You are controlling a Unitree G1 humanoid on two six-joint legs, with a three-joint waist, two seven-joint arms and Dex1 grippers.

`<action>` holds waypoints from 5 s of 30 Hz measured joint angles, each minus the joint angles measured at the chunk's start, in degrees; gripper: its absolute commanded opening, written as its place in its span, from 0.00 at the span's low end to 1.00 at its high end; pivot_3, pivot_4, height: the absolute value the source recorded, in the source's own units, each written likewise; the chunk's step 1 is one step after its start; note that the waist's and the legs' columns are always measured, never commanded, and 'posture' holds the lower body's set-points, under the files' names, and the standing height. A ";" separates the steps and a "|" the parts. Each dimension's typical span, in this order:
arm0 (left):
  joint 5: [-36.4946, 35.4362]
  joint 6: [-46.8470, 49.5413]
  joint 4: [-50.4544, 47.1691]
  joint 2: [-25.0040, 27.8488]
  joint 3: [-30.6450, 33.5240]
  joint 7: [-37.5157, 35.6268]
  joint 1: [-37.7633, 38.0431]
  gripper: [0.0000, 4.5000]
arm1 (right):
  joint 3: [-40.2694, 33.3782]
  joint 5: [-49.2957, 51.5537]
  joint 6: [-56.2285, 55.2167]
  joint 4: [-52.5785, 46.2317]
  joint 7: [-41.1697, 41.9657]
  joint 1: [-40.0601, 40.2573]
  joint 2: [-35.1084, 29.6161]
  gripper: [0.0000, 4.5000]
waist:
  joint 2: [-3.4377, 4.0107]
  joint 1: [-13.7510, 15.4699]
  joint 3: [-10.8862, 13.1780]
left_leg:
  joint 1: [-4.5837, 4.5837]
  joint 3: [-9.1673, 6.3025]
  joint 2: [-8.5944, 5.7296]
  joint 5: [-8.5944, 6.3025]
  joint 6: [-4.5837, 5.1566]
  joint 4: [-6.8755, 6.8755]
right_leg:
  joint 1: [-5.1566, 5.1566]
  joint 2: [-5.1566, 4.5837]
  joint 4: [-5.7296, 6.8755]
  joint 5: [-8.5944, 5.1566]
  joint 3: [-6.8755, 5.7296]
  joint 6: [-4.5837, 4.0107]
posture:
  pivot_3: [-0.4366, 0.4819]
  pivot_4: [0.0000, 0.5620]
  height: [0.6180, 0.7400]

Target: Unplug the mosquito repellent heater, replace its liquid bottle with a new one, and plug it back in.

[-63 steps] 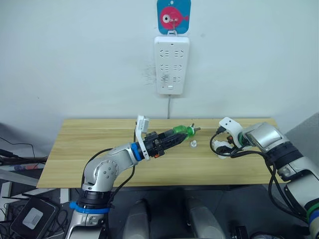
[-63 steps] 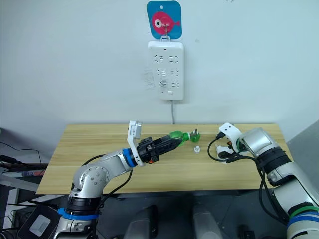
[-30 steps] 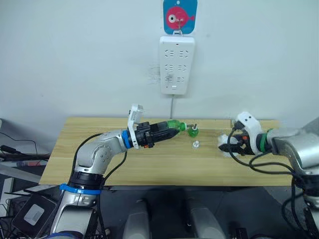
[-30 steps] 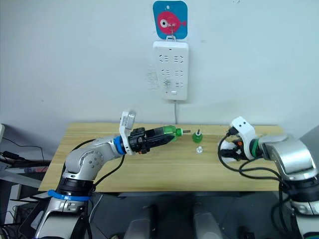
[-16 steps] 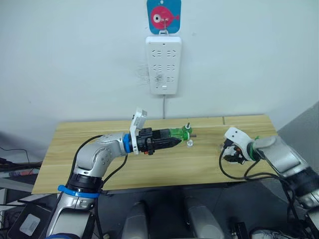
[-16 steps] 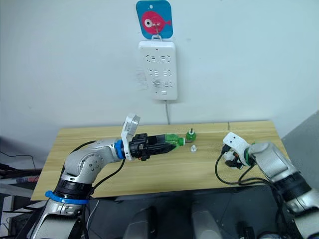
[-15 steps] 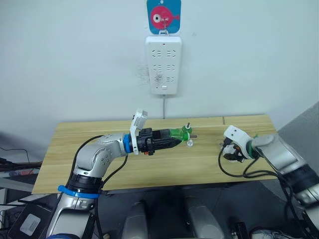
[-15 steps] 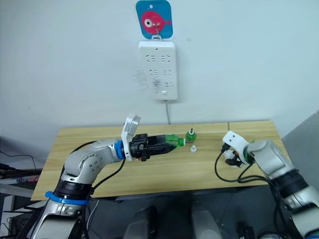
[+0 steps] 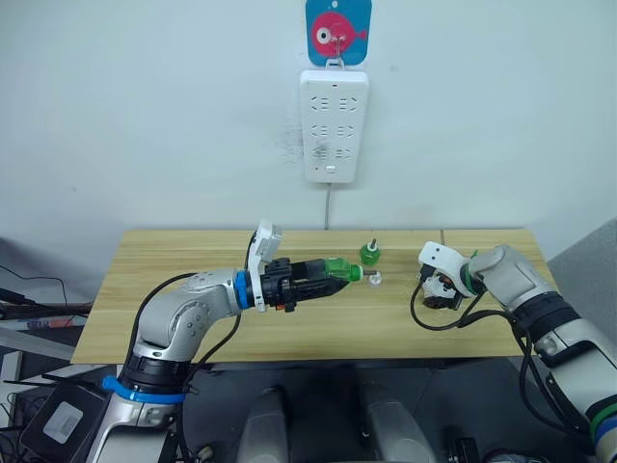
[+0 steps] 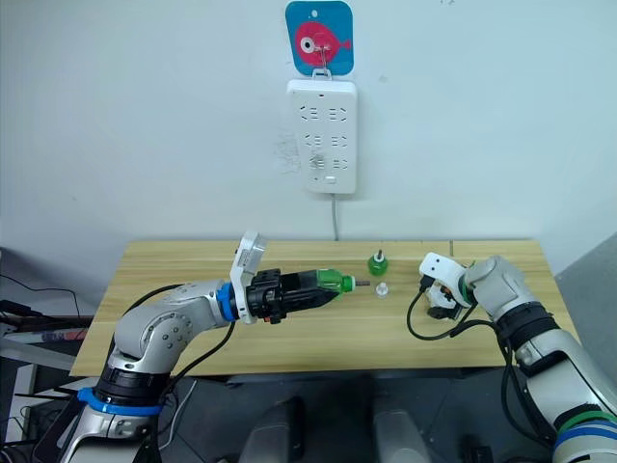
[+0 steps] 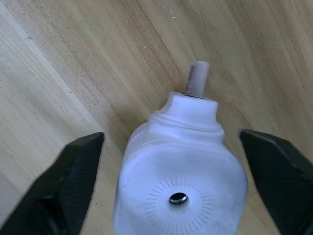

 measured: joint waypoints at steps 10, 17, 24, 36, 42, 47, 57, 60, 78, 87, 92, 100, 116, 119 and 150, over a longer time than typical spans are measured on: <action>0.01 0.45 0.15 -0.38 -0.03 -0.03 -0.02 0.50 | -0.11 -2.46 3.66 -0.71 4.12 -0.13 -2.04 1.00 | 0.00 -0.05 0.00 | 0.02 0.00 0.01 0.00 0.00 0.00 | 0.00 0.01 0.04 0.00 0.01 0.00 | 0.40 0.42 1.00; -0.14 0.80 0.15 -1.13 -0.02 1.11 -0.02 0.50 | -1.84 -2.50 5.69 3.03 4.04 -2.05 0.88 1.00 | 0.00 -0.04 0.00 | 0.02 -0.01 0.00 0.00 0.00 0.00 | 0.00 0.01 0.04 0.04 0.00 -0.07 | 0.41 0.42 1.00; -0.26 0.83 0.14 -1.13 0.06 1.42 0.01 0.50 | -3.13 -2.98 5.99 5.69 2.68 -2.15 2.55 1.00 | 0.00 -0.01 0.00 | 0.02 0.00 0.00 0.00 0.00 0.00 | 0.00 0.01 0.04 0.04 0.00 -0.08 | 0.42 0.42 1.00; -0.30 0.79 0.07 -1.19 0.06 2.24 0.93 0.50 | -3.99 -4.07 3.86 8.81 1.89 -2.71 3.94 0.67 | 0.00 0.05 0.00 | 0.02 -0.01 0.00 0.00 0.00 0.00 | 0.00 0.01 0.04 0.05 -0.01 -0.08 | 0.43 0.41 1.00; 0.02 0.33 0.11 -0.24 -0.12 0.68 0.88 0.50 | -5.87 -3.38 4.08 4.53 2.46 -2.04 2.81 0.67 | 0.00 0.01 0.00 | 0.02 0.00 0.00 0.00 0.00 -0.01 | -0.01 0.01 0.06 0.04 0.00 -0.08 | 0.42 0.39 1.00; 0.35 -0.60 1.08 1.83 0.01 -1.81 -0.06 0.50 | -15.38 3.60 11.14 -14.86 4.72 2.96 -1.80 0.67 | 0.01 0.18 0.00 | 0.01 -0.07 0.01 0.00 -0.01 -0.02 | 0.00 0.01 0.06 0.00 -0.07 0.00 | 0.40 0.38 1.00; -0.77 0.30 5.23 6.89 3.28 -7.49 -7.51 0.50 | -48.63 39.71 31.22 -61.32 7.51 20.70 2.74 0.67 | 0.00 0.06 0.00 | 0.03 -0.09 0.03 0.00 0.00 0.04 | 0.04 0.04 0.14 0.01 -0.08 0.03 | 0.37 0.39 1.00; -3.54 3.14 4.65 8.86 3.77 -9.60 -9.14 0.50 | -51.32 47.02 34.43 -64.92 2.69 19.60 7.66 0.67 | 0.00 -0.29 0.00 | 0.04 -0.09 0.05 0.00 0.00 0.02 | 0.00 0.07 0.17 0.01 -0.08 0.03 | 0.38 0.39 1.00; -18.28 14.60 -0.40 10.14 9.45 -7.52 -14.87 0.50 | -49.58 72.67 35.95 -63.20 -12.32 12.87 8.07 0.67 | 0.00 0.08 0.00 | -0.03 -0.13 0.05 0.00 0.01 -0.03 | 0.00 0.05 0.08 0.00 -0.13 0.02 | 0.42 0.38 1.00; -18.40 14.58 -0.55 8.24 9.24 -6.34 -14.87 0.50 | -46.40 76.97 32.98 -63.12 -17.43 12.89 7.25 0.67 | 0.00 0.07 0.00 | -0.03 -0.12 0.05 0.00 0.01 -0.03 | -0.02 0.06 0.08 0.00 -0.12 0.02 | 0.41 0.39 1.00; -18.17 14.33 -0.54 8.19 9.11 -6.38 -14.87 0.50 | -45.39 78.02 31.60 -63.03 -18.81 12.89 5.91 0.67 | 0.00 0.08 0.00 | -0.04 -0.12 0.05 0.00 0.01 -0.03 | -0.02 0.05 0.07 0.00 -0.12 0.02 | 0.41 0.40 1.00; -18.03 14.25 -0.54 7.91 8.85 -6.43 -14.85 0.50 | -44.14 79.18 29.84 -61.74 -20.08 12.89 4.23 0.67 | 0.00 0.09 0.00 | -0.04 -0.12 0.05 0.00 0.01 -0.03 | -0.01 0.05 0.06 0.00 -0.11 0.02 | 0.40 0.40 1.00; -15.27 9.79 -0.96 5.68 6.94 -6.54 -14.34 0.50 | -43.28 81.54 29.51 -60.18 -20.97 12.33 0.76 0.67 | 0.00 0.10 0.00 | -0.04 -0.11 0.05 0.00 0.01 -0.03 | -0.02 0.05 0.03 0.00 -0.10 0.02 | 0.40 0.41 1.00; -15.35 9.90 -0.96 5.65 7.01 -6.59 -14.34 0.50 | -43.05 81.54 29.34 -60.18 -20.93 12.27 0.58 0.67 | 0.00 0.09 0.00 | -0.04 -0.11 0.05 -0.01 0.01 -0.04 | -0.02 0.06 0.03 0.00 -0.10 0.02 | 0.40 0.41 1.00; -14.85 10.81 -2.18 2.45 7.47 -4.84 -13.71 0.50 | -42.91 86.39 27.76 -59.02 -21.90 13.75 -3.11 0.67 | -0.01 0.21 0.01 | -0.06 -0.10 0.05 -0.01 0.02 -0.03 | -0.01 0.05 -0.03 0.00 -0.09 0.02 | 0.40 0.41 1.00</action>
